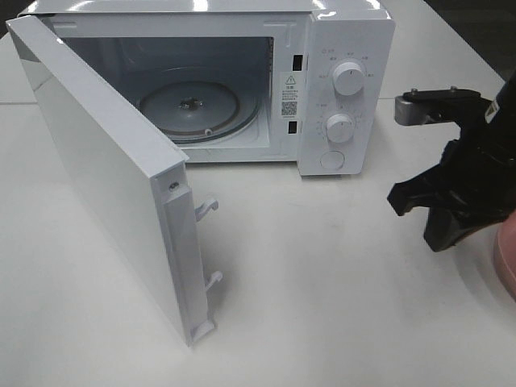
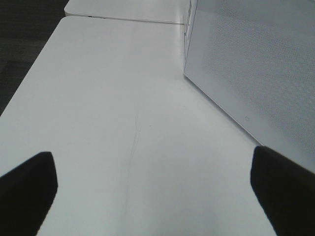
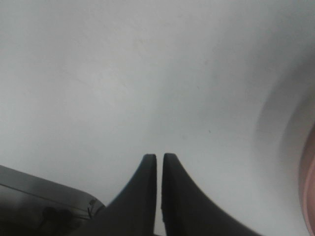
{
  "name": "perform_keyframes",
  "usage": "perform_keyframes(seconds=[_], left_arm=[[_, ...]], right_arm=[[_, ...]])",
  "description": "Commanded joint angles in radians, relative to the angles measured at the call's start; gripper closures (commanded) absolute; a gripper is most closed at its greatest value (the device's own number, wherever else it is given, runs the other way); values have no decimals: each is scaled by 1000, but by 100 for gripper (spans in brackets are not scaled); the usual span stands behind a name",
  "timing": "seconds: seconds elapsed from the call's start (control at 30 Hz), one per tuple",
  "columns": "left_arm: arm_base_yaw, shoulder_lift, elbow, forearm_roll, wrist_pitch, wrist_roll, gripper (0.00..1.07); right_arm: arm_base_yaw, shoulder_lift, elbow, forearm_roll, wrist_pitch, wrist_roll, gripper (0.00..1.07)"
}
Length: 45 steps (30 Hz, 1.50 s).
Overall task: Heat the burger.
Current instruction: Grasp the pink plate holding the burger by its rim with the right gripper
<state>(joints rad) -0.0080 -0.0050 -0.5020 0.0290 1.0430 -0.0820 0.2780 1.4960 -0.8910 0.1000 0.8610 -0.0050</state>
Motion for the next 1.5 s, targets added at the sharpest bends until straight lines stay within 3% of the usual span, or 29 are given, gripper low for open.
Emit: perform_keyframes(seconds=[0.03, 0.23, 0.3, 0.33, 0.37, 0.4, 0.43, 0.47, 0.5, 0.53, 0.57, 0.6, 0.7, 0.97, 1.5], left_arm=[[1, -22, 2, 3, -8, -1, 7], [1, -22, 2, 3, -8, -1, 7], [1, -22, 2, 3, -8, -1, 7], [1, -22, 2, 3, -8, -1, 7], [1, -22, 2, 3, -8, -1, 7], [1, -22, 2, 3, -8, -1, 7], [1, -22, 2, 3, -8, -1, 7], [1, -22, 2, 3, -8, -1, 7], [1, -22, 2, 3, -8, -1, 7], [1, -22, 2, 3, -8, -1, 7], [1, -22, 2, 3, -8, -1, 7], [1, -22, 2, 3, -8, -1, 7], [1, -22, 2, 3, -8, -1, 7], [1, -22, 2, 3, -8, -1, 7], [1, -22, 2, 3, -8, -1, 7]], right_arm=[[-31, -7, -6, -31, 59, -18, 101], [-105, -7, -6, -100, 69, -18, 93], [-131, -7, -6, -128, 77, -18, 82], [-131, -7, -6, -128, 77, -18, 82], [-144, -7, -6, -137, 81, -20, 72], [-144, -7, -6, -137, 81, -20, 72], [-159, -7, -6, -153, 80, -28, 58], [-163, -7, -6, -163, 73, -35, 51], [-163, -7, -6, -163, 73, -35, 51], [-176, -7, -6, -190, 67, -35, 35], [-176, -7, -6, -190, 67, -35, 35], [-190, -7, -6, -207, 63, -23, 19], [-192, -7, 3, -221, 50, -17, 6], [-192, 3, 81, -269, -51, 67, 8], [-205, 200, 84, -283, -162, 112, 12]])
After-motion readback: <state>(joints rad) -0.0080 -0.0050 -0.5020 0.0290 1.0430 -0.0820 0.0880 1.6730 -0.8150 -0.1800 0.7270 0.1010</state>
